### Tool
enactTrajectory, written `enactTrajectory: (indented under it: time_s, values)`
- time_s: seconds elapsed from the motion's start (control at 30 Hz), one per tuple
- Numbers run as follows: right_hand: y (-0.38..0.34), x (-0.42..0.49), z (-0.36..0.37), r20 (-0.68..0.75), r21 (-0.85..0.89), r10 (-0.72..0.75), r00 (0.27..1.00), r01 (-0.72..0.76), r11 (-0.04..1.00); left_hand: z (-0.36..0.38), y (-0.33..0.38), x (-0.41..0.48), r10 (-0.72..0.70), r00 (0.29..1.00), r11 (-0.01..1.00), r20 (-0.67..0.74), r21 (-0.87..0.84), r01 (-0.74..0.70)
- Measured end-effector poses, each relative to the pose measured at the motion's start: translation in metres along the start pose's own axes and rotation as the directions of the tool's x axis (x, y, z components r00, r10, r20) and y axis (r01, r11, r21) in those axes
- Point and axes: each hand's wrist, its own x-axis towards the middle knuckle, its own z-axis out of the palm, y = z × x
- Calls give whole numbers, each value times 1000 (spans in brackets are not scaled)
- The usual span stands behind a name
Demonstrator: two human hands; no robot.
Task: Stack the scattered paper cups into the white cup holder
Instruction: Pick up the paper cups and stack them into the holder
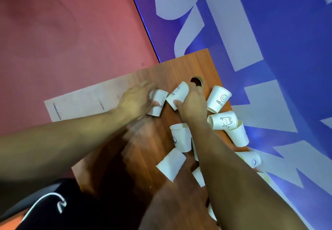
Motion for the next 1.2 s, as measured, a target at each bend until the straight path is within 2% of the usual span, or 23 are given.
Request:
enactTrajectory:
  time_s: [0.13, 0.27, 0.43, 0.63, 0.9, 1.2]
  values:
    - [-2, -12, -6, -110, 78, -50, 993, 59, 995, -8, 7, 0, 3, 1000, 1000, -5, 17, -3]
    - [-4, -40, -22, -221, 47, -97, 970, 110, 993, -16, 22, -7, 13, 999, 998, -47, 59, -11]
    - [-1, -89, -45, -326, 25, -45, 944, 57, 998, -27, 51, -36, 153, 985, 986, -78, 78, -147]
    - [9, -171, -57, -481, -28, -39, 876, 29, 999, -35, 94, -84, 311, 944, 948, -114, 111, -299]
    - [50, -284, -77, -596, -70, 3, 803, -56, 996, -22, 154, -167, 561, 812, 822, -161, 225, -523]
    - [136, -426, -77, -775, -7, 49, 630, -86, 996, 32, 242, -287, 732, 674, 675, -102, 252, -694]
